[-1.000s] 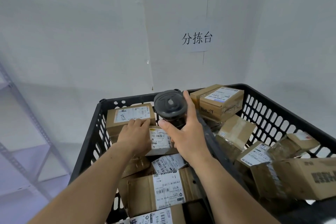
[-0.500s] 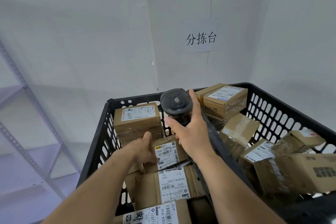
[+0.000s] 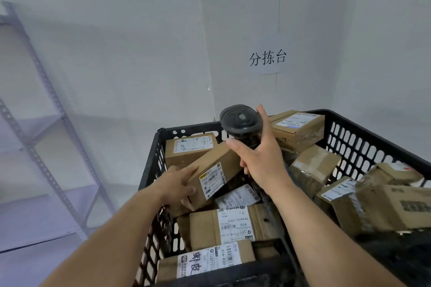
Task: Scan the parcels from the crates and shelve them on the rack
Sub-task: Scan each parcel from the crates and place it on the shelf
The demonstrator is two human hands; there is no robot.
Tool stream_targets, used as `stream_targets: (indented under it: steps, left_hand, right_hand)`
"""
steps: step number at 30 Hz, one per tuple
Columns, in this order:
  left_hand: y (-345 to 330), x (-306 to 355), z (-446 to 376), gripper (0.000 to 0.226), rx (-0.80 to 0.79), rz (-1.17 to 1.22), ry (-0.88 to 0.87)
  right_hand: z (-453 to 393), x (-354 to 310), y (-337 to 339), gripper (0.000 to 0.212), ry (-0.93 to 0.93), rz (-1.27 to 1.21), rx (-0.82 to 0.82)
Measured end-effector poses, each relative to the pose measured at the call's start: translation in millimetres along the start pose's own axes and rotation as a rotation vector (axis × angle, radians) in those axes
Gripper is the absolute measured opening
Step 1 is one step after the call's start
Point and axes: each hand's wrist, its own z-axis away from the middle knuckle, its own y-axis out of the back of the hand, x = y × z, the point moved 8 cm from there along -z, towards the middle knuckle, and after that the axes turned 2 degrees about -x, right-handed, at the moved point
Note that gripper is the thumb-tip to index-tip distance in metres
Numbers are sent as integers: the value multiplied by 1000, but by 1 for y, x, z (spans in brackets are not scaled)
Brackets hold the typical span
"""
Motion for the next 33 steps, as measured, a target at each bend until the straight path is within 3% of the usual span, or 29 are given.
stream_targets:
  steps: [2,5,8,16,20,33]
  left_hand:
    - [14,-6,6,75,47,134,-67]
    - [42,4,27,52,98,298,-177]
    - [69,21,52,49,121,381,-268]
    - [100,36,117,44,178,377,-438]
    - [99,44,142,58,195,370,-525]
    - [83,80,189,45,184,300,-573]
  right_hand:
    - [12,-13,2,97,13,-45,-7]
    - [41,-37,5,94,42,-93,-17]
    - [73,-53,5,90,43,-95,7]
    - [164,-83,-15,91,5,23,93]
    - [202,-90,-19,92,-25,39,114]
    - [271,-101,0,85,-131,47,127]
